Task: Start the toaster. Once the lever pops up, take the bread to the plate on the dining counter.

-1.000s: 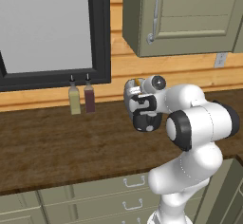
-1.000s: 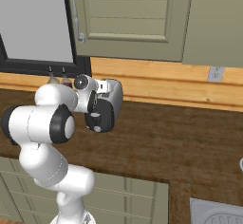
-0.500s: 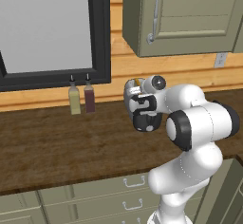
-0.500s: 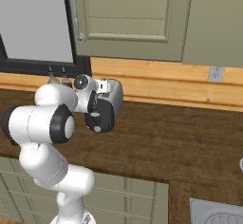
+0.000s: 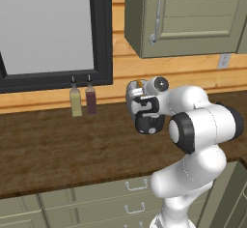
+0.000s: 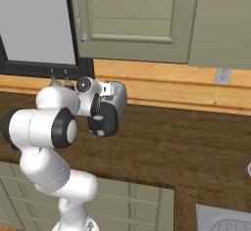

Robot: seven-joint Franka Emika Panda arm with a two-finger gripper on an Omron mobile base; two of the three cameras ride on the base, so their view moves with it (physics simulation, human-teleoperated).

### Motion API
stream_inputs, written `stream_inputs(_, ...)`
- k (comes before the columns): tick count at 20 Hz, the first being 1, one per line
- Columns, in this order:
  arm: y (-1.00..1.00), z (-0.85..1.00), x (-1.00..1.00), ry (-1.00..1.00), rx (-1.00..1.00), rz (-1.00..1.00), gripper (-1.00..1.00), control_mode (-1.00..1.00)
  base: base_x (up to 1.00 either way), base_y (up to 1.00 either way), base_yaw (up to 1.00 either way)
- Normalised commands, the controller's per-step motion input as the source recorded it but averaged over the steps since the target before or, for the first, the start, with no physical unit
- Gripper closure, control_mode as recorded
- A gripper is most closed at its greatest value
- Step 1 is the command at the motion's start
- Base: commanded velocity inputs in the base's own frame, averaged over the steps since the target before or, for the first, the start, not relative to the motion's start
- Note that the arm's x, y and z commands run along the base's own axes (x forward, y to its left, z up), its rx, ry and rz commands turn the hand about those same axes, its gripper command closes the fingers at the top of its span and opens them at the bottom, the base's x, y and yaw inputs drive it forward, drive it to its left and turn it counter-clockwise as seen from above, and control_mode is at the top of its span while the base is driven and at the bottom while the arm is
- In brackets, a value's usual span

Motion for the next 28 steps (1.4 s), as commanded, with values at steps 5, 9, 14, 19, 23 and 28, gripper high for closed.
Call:
stream_inputs(5,0.0,0.0,0.0,0.0,0.0,0.0,-1.0,-1.0,0.0,0.0,0.0)
stream_inputs(9,0.0,0.0,0.0,0.0,0.0,0.0,-1.0,-1.0,0.0,0.0,0.0)
stream_inputs(14,0.0,0.0,0.0,0.0,0.0,0.0,-1.0,-1.0,0.0,0.0,0.0)
stream_inputs(19,0.0,0.0,0.0,0.0,0.0,0.0,-1.0,-1.0,0.0,0.0,0.0)
stream_inputs(23,0.0,0.0,0.0,0.0,0.0,0.0,-1.0,-1.0,0.0,0.0,0.0)
stream_inputs(28,0.0,0.0,0.0,0.0,0.0,0.0,-1.0,-1.0,0.0,0.0,0.0)
